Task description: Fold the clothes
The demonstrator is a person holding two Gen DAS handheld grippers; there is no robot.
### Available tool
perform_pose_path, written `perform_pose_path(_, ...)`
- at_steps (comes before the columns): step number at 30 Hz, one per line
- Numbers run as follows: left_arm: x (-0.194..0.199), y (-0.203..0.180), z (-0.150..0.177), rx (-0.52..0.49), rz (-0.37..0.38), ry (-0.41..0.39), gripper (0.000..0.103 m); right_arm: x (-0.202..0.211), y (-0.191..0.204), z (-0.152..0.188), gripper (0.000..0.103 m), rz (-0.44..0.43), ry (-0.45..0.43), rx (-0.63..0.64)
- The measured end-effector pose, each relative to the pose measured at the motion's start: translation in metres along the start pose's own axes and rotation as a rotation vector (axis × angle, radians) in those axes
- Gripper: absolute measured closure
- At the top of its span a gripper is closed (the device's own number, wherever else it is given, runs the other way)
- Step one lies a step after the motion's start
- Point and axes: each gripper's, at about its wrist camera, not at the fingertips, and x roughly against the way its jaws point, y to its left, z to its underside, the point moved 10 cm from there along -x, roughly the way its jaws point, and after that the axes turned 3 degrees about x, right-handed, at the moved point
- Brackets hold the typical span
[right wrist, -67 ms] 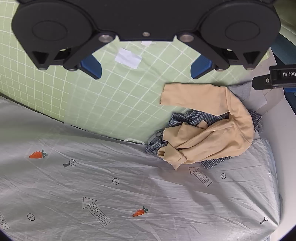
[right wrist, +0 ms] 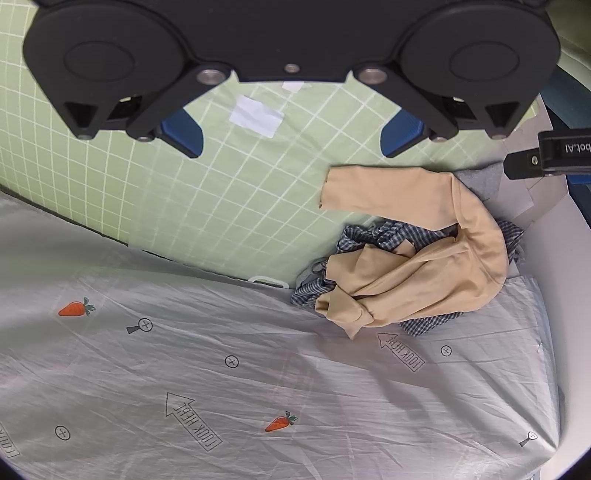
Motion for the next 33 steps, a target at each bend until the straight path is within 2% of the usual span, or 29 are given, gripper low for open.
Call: perform_pose_path(33,-0.0027,0.0031,-0.0017,0.001,-0.008,0.010,0.000,-0.0005,-0.0043,0.0034,0.000,0.007,0.000,-0.014)
